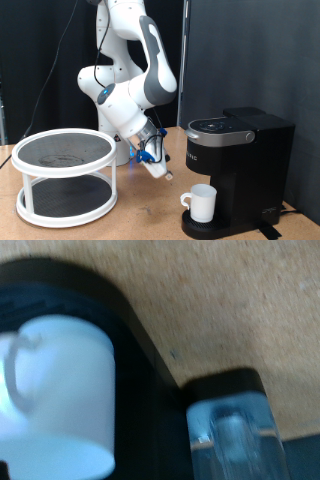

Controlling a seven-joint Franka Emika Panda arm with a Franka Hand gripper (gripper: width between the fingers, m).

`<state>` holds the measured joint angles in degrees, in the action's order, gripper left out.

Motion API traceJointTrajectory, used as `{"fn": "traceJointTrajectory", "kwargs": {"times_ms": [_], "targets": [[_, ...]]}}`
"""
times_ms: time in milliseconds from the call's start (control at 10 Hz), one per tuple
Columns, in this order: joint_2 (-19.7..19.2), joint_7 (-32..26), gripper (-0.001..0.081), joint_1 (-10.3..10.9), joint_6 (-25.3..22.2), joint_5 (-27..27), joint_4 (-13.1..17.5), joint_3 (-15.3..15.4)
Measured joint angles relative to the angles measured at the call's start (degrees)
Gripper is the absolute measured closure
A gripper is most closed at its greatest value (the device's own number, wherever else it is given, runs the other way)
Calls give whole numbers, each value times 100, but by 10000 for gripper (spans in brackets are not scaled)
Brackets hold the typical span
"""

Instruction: Make a cup of coffee with the keurig machine

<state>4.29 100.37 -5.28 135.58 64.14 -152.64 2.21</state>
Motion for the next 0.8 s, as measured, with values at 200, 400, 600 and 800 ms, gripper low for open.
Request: {"fn": "traceJointTrajectory", "kwargs": {"times_ms": [200, 400, 600, 800], "targets": [[466, -4, 72, -5, -352, 91, -100, -49], [890, 4, 72, -31, -996, 91, -122, -189], [1273, 17, 72, -52, -1602, 151, -127, -346], [1655, 163, 72, -57, -2027, 186, -124, -448]]}}
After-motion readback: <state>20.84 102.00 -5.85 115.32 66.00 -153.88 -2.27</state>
